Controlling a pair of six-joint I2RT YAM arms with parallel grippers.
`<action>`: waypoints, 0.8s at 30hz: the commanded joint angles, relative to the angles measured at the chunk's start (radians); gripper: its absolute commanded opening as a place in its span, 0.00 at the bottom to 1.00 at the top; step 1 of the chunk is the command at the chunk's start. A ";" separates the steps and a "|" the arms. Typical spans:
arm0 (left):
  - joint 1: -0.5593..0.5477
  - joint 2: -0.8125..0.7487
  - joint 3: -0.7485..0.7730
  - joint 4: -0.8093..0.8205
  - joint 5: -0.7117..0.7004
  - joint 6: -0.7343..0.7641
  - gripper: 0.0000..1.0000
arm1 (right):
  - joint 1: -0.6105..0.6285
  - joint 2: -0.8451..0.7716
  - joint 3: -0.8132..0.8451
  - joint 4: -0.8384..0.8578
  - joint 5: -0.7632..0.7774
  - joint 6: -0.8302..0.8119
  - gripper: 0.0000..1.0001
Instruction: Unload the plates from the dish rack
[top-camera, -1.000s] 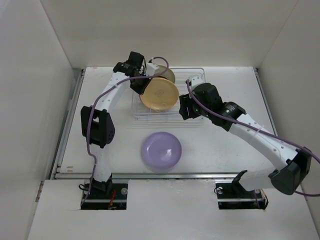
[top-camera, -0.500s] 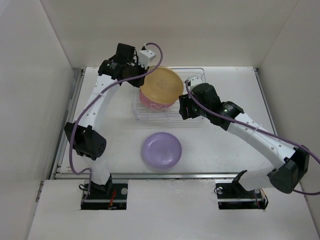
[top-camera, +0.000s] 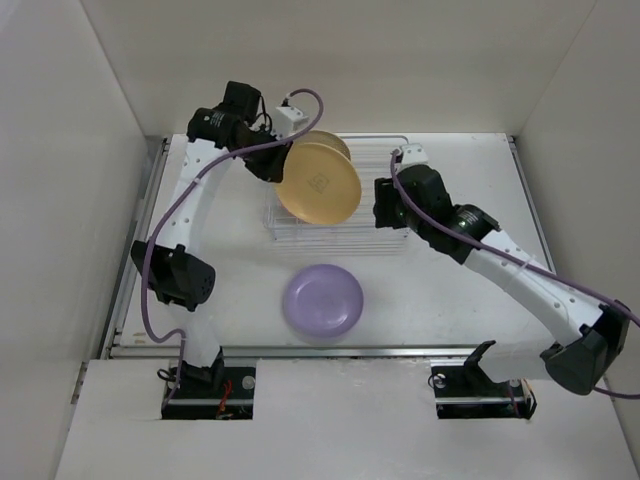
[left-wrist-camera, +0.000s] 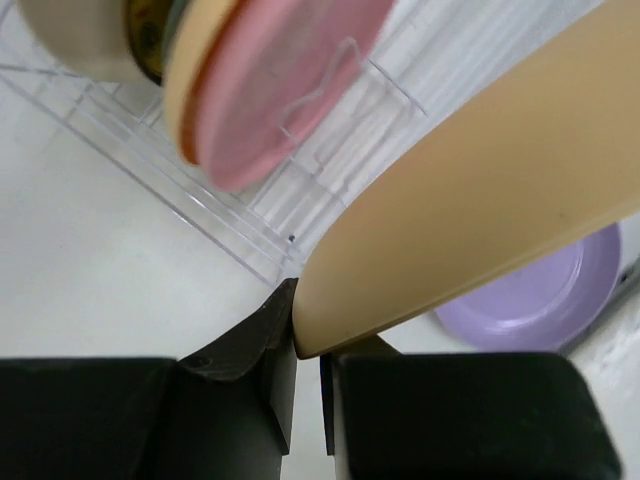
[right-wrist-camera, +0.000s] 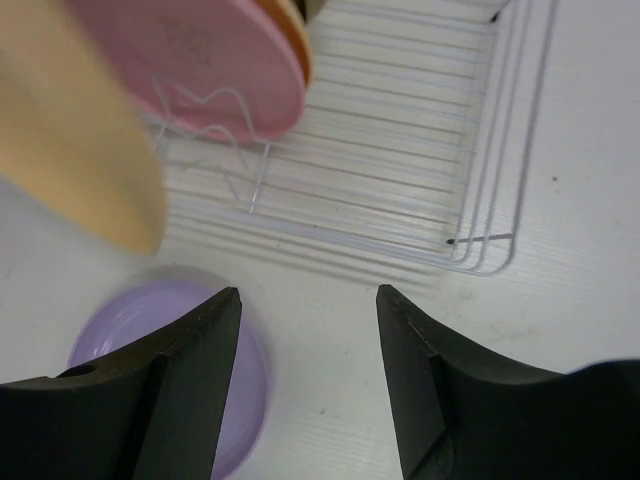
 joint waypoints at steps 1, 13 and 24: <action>-0.076 0.031 0.072 -0.432 0.100 0.275 0.00 | -0.017 -0.086 0.036 0.029 0.190 0.073 0.62; -0.323 0.142 -0.253 -0.492 -0.138 0.357 0.00 | -0.017 -0.043 0.077 0.017 0.201 0.083 0.62; -0.378 0.150 -0.301 -0.492 -0.138 0.348 0.58 | -0.017 -0.103 0.031 0.017 0.192 0.083 0.70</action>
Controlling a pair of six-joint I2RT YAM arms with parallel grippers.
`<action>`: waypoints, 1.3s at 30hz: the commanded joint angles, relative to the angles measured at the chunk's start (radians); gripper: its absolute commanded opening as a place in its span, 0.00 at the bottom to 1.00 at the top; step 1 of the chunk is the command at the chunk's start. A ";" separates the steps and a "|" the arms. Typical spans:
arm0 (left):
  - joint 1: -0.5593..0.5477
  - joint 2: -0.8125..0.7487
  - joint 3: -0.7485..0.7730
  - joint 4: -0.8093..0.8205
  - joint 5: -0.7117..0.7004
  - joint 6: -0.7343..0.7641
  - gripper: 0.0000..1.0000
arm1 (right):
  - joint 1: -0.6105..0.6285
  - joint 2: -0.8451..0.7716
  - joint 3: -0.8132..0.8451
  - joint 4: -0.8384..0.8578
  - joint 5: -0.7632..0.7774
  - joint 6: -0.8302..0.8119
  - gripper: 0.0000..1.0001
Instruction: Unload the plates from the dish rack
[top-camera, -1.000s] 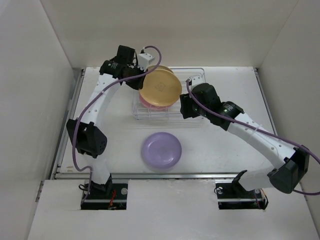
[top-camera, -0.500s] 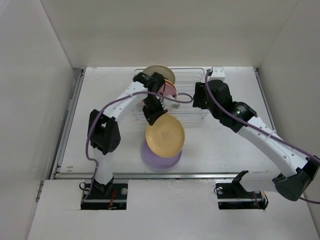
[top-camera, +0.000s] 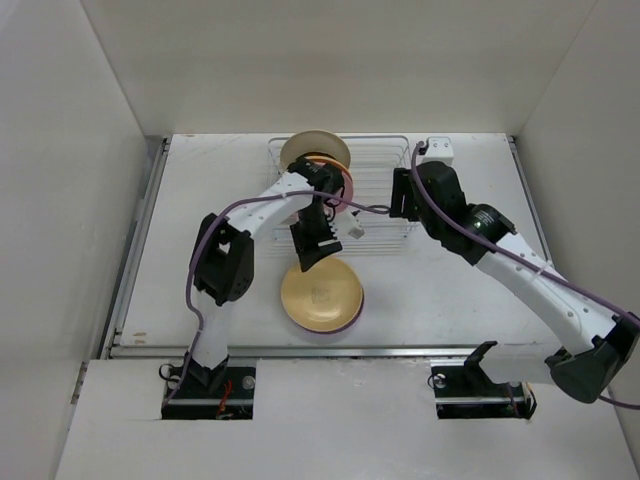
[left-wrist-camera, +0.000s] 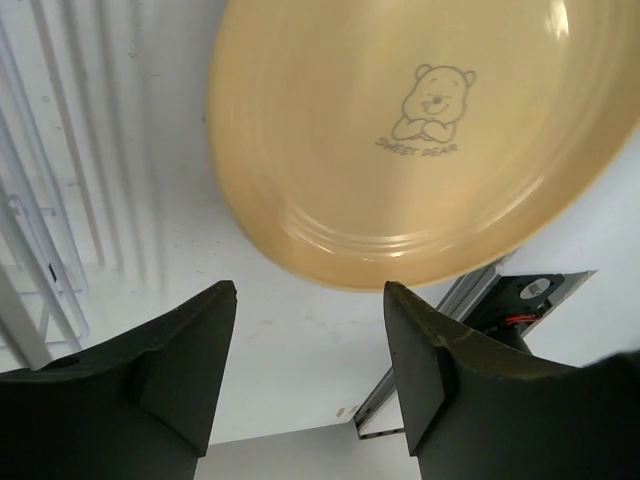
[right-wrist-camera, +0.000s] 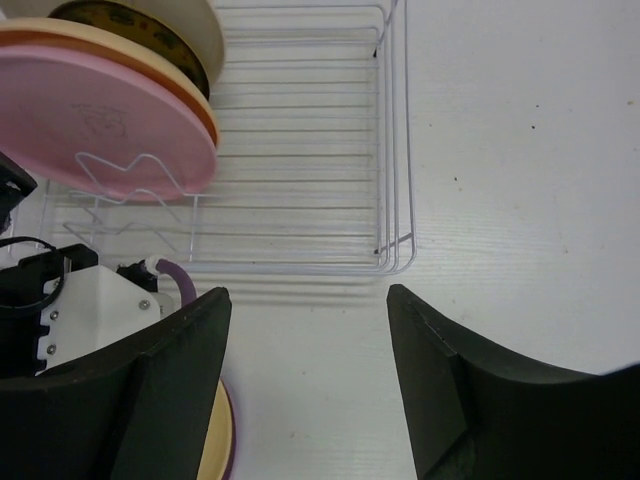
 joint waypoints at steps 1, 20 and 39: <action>-0.024 -0.064 -0.020 -0.254 0.011 0.012 0.58 | 0.011 -0.049 0.012 0.064 -0.002 0.019 0.72; 0.494 -0.264 -0.023 0.191 0.318 -0.455 0.37 | 0.001 0.322 0.284 0.285 -0.258 -0.166 0.67; 0.539 0.048 0.094 0.295 0.164 -0.585 0.35 | -0.046 0.779 0.609 0.314 -0.319 -0.375 0.39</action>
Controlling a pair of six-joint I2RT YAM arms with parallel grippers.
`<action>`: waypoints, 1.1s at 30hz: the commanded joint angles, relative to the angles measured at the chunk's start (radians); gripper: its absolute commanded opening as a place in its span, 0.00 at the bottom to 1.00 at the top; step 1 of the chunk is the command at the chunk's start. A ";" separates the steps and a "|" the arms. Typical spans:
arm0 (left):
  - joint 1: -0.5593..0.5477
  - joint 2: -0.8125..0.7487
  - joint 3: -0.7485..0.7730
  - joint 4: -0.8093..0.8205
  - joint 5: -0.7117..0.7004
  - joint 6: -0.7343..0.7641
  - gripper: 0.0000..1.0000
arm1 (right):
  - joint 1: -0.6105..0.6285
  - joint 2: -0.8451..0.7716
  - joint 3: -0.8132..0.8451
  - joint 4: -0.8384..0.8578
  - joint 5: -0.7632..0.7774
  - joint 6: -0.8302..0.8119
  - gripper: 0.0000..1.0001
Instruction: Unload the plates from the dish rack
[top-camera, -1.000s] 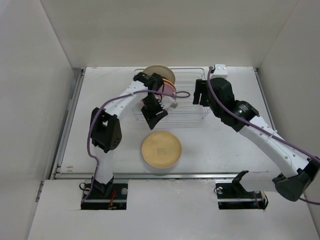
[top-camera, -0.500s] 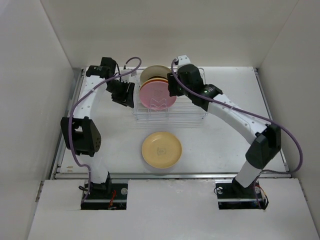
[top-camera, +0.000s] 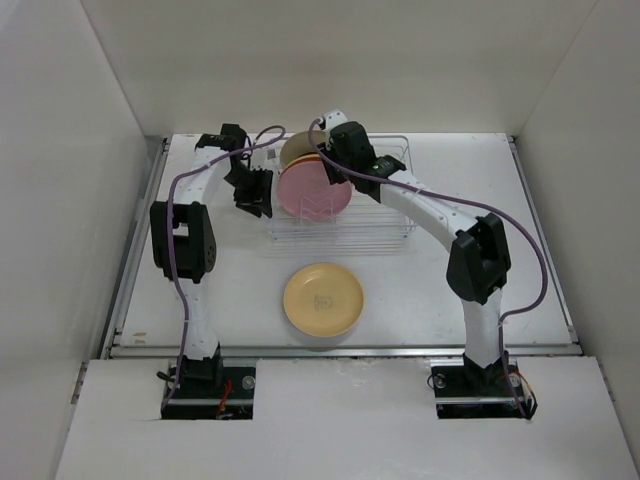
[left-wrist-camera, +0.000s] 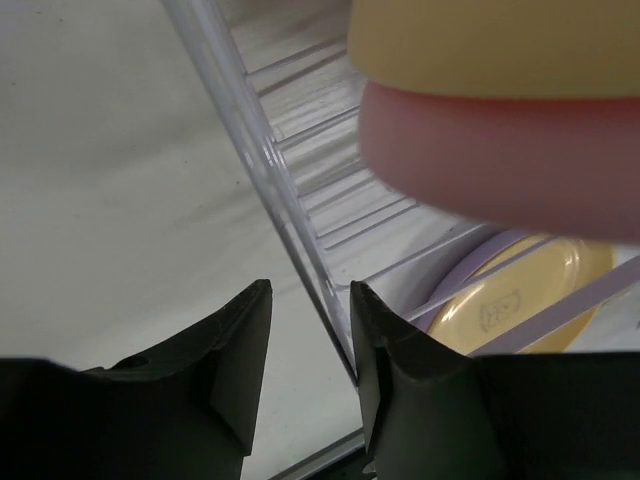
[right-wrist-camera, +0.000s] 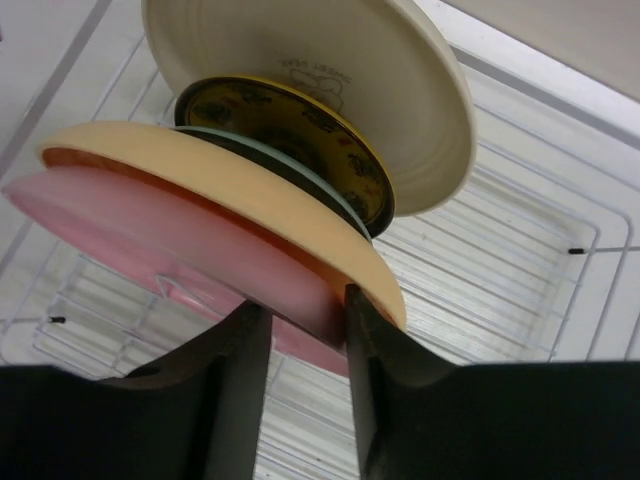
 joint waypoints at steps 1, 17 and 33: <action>0.008 0.017 0.066 -0.025 -0.012 -0.013 0.32 | -0.011 -0.002 0.065 0.052 -0.018 -0.032 0.35; 0.008 0.078 0.021 -0.026 0.114 -0.065 0.00 | -0.020 -0.094 0.014 0.061 -0.006 -0.094 0.00; 0.017 0.031 -0.002 0.002 0.109 -0.102 0.00 | -0.020 -0.316 -0.118 0.090 0.046 -0.133 0.00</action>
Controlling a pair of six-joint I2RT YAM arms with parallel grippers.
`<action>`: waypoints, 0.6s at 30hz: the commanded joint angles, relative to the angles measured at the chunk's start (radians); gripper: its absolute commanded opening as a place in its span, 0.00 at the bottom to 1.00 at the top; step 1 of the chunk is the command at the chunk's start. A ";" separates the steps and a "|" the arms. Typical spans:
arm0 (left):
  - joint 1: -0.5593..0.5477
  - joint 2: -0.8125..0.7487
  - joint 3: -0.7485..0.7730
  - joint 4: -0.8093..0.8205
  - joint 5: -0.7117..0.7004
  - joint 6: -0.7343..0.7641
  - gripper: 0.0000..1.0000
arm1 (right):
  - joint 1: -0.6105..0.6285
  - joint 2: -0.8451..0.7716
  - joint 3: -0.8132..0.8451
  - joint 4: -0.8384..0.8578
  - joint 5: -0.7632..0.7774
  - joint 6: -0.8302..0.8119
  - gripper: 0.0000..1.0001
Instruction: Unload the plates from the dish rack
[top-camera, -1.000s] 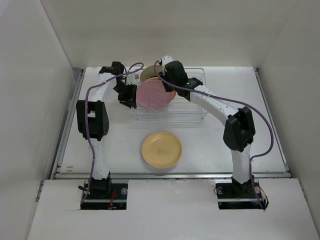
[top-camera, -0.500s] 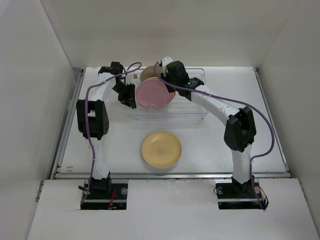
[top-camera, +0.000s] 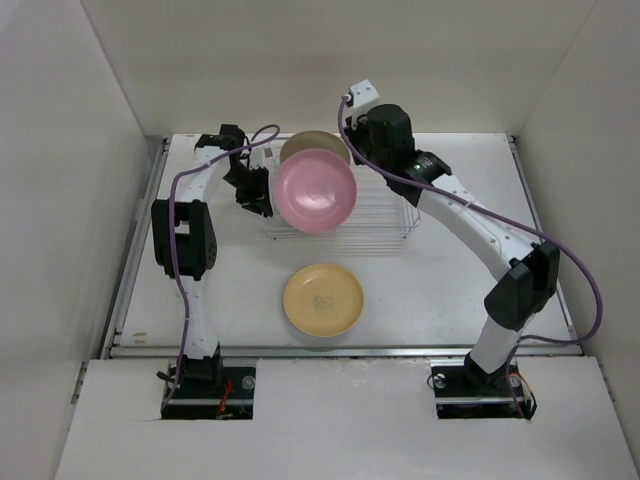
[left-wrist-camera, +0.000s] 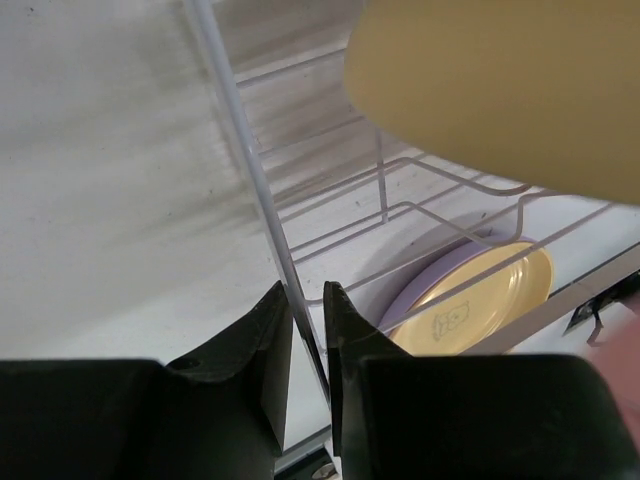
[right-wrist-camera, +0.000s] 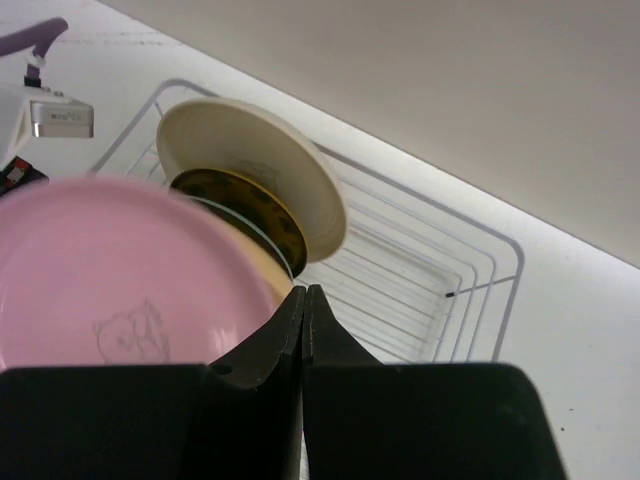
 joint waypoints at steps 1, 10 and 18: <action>0.005 -0.023 -0.033 0.010 0.030 0.020 0.01 | -0.003 -0.058 -0.019 0.022 0.028 0.006 0.00; 0.005 -0.023 0.017 0.010 0.024 0.031 0.16 | -0.023 -0.015 -0.033 -0.197 -0.125 0.087 0.19; 0.005 -0.043 0.017 0.001 -0.004 0.040 0.17 | -0.146 -0.046 -0.247 -0.147 -0.430 0.415 0.82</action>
